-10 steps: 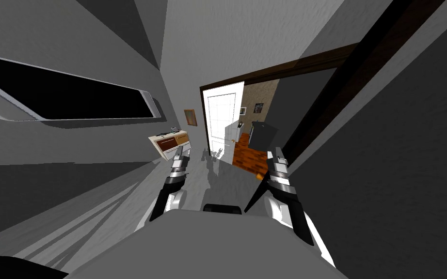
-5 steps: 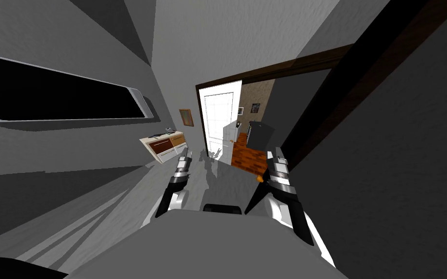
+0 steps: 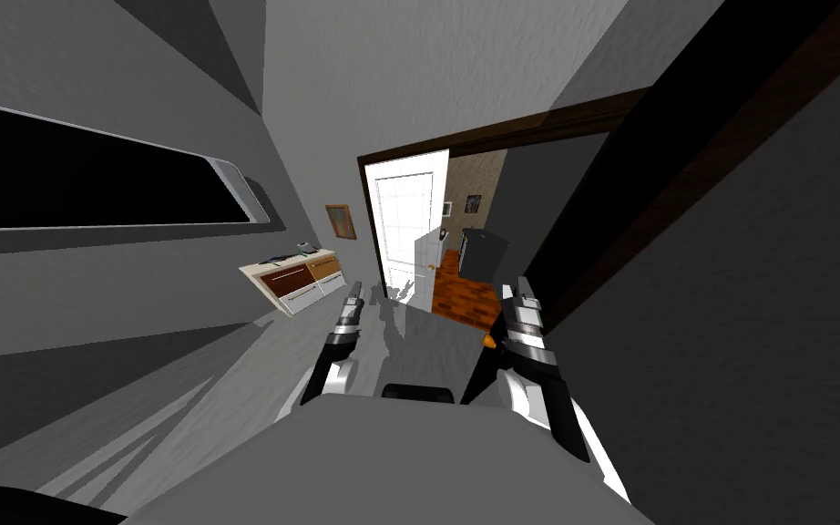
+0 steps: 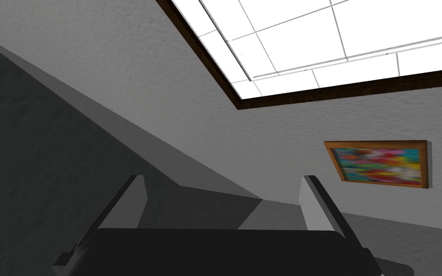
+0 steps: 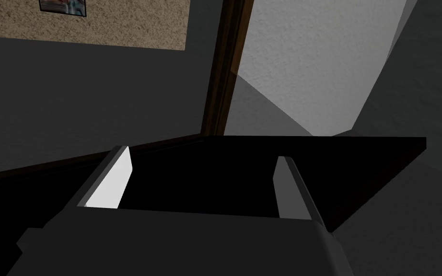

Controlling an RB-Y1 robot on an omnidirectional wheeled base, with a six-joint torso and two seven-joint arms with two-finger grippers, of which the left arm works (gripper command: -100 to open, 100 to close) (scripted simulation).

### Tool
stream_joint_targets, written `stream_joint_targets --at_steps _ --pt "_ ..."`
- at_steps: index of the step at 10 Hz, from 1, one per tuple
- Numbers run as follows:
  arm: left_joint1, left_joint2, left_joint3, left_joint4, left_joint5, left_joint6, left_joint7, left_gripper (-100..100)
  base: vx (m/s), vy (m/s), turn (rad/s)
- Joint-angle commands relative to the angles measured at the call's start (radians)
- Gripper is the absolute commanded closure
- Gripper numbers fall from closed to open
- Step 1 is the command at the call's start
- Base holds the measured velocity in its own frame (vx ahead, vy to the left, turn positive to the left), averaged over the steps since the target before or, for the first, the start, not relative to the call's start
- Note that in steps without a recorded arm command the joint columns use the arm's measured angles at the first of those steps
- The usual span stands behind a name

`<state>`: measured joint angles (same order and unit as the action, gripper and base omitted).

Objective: Pull the door open

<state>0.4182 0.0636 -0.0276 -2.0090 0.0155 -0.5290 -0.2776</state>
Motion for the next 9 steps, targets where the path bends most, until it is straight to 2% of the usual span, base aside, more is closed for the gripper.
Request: stream_joint_targets --at_steps 1,9 --pt "-0.009 0.005 -0.007 0.033 -0.003 -0.009 -0.038 -100 0.090 0.024 -0.112" --pt "-0.050 0.019 -0.044 0.193 -0.020 -0.041 -0.236 -100 0.092 0.023 -0.103"
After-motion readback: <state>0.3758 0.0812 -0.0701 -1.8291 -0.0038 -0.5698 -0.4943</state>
